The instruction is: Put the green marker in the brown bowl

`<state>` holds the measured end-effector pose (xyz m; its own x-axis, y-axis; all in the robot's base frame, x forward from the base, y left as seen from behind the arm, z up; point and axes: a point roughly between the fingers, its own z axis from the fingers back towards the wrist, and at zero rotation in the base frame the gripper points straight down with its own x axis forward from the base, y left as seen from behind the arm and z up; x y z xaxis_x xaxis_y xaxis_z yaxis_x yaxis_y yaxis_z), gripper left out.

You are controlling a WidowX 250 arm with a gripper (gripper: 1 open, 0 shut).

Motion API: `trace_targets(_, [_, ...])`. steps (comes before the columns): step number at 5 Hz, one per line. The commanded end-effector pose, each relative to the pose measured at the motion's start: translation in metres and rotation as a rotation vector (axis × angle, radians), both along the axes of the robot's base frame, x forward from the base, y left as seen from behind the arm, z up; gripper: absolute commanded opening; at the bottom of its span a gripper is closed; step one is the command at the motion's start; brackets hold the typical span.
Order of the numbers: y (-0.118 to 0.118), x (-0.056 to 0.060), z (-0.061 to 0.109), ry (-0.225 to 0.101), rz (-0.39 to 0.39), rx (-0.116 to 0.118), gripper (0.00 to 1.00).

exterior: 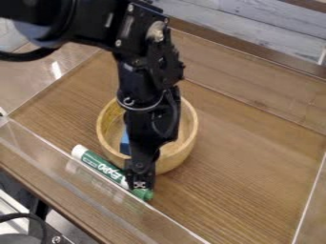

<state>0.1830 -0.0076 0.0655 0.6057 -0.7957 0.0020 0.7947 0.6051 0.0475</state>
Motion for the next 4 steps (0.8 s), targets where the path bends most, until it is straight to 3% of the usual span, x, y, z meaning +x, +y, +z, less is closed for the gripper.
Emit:
trace_targets(1, [0.0016, 0.0112, 0.0075, -0.047, 0.014, -0.006, 1.00])
trace_targets(4, [0.0023, 0.0167, 0.0054, -0.060, 0.029, -0.017, 1.00])
